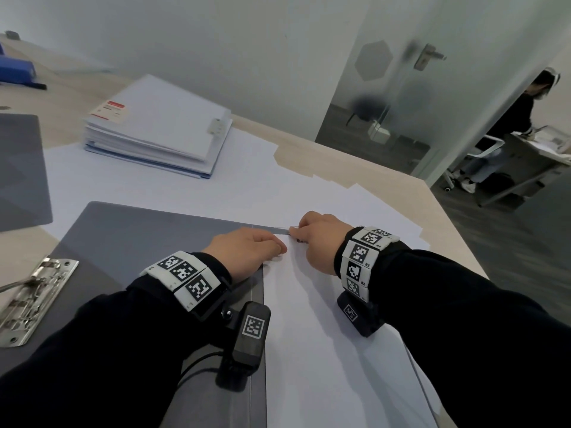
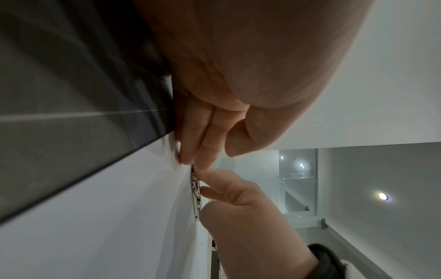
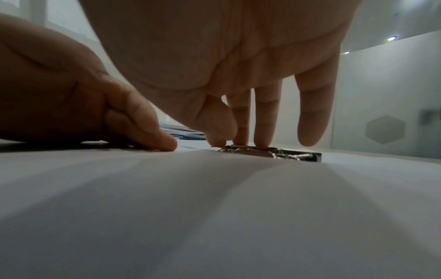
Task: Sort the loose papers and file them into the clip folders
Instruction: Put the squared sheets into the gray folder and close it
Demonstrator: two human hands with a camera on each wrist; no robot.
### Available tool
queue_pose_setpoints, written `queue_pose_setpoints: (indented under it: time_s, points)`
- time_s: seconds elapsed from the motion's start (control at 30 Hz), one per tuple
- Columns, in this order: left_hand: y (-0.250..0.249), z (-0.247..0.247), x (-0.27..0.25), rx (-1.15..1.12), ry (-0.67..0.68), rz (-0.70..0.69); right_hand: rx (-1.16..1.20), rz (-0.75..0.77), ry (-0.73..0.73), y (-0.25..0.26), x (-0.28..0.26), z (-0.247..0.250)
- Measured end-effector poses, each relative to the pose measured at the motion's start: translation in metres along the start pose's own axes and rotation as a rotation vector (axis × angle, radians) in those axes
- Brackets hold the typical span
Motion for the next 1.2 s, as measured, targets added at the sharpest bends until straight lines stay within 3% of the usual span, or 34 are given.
queue_pose_setpoints:
  time_s: [0.13,0.27,0.43,0.57,0.8,0.9,1.07,1.2]
  points:
    - [0.002,0.0,0.001,-0.05,-0.01,-0.016,0.132,0.0,-0.047,-0.007,-0.004,-0.005]
    - [0.001,0.001,-0.001,-0.115,-0.056,-0.046,0.461,0.003,-0.091,-0.019,-0.018,-0.001]
    - [0.001,0.001,-0.002,-0.223,-0.077,-0.085,0.896,-0.163,-0.284,-0.054,-0.061,-0.002]
    - [0.002,0.0,-0.005,-0.355,-0.074,-0.07,0.965,-0.31,-0.34,-0.097,-0.109,-0.019]
    - [-0.008,0.007,-0.01,-0.466,-0.232,-0.105,1.107,-0.48,-0.4,-0.145,-0.182,-0.06]
    - [-0.02,0.009,-0.011,-0.566,-0.29,-0.094,1.316,-0.588,-0.483,-0.165,-0.195,-0.07]
    - [-0.056,-0.004,-0.009,-0.197,-0.247,-0.032,1.925,-0.793,-0.658,-0.186,-0.198,-0.08]
    - [-0.085,-0.019,0.011,0.348,-0.125,-0.036,2.119,-0.799,-0.659,-0.192,-0.19,-0.079]
Point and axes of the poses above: each hand's wrist, its own x-axis towards the middle knuckle, its own z-axis out of the back of the hand, y = z × x, the point moved 2 cm from there along x, towards the middle knuckle, and after that the axes turned 8 degrees about x, right-handed, at the moved point
